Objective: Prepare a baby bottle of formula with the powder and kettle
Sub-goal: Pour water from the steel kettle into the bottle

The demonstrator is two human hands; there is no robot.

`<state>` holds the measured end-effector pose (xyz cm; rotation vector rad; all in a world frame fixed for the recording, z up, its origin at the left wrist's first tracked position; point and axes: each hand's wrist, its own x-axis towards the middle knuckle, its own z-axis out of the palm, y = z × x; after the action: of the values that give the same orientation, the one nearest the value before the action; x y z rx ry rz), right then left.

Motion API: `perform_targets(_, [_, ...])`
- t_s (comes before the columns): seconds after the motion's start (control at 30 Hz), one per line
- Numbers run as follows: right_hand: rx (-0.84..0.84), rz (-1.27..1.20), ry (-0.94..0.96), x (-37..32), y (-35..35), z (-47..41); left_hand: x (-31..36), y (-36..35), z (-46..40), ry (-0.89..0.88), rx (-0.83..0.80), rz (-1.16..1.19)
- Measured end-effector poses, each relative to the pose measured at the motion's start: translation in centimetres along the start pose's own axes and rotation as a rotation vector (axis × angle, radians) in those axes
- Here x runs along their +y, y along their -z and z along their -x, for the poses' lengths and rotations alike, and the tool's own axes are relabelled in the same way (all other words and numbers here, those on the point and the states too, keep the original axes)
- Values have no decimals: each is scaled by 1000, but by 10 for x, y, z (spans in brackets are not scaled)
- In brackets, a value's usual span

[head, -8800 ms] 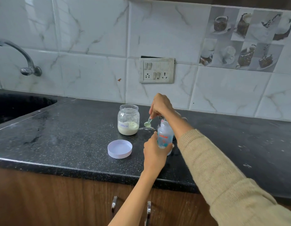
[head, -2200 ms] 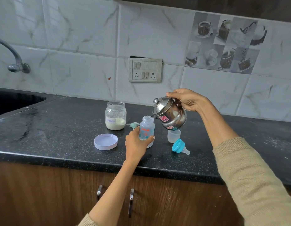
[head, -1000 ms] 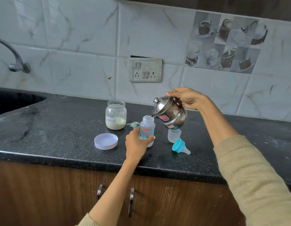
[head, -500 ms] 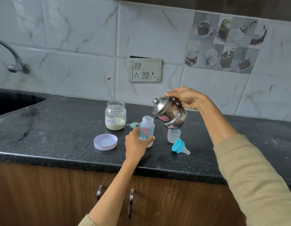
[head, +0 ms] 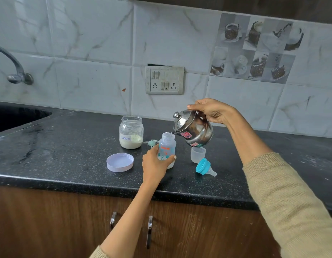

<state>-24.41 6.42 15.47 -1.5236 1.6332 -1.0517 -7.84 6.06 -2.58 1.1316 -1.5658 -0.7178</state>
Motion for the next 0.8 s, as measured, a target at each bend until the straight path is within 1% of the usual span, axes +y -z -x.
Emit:
perform_targets(0.67, [-1,6,-2,-1,-1,1,-1,-1,0,2,-2,23])
perform_targets(0.8, [6,44,1,-3,-1,1,-2,-1,0,5,-1,23])
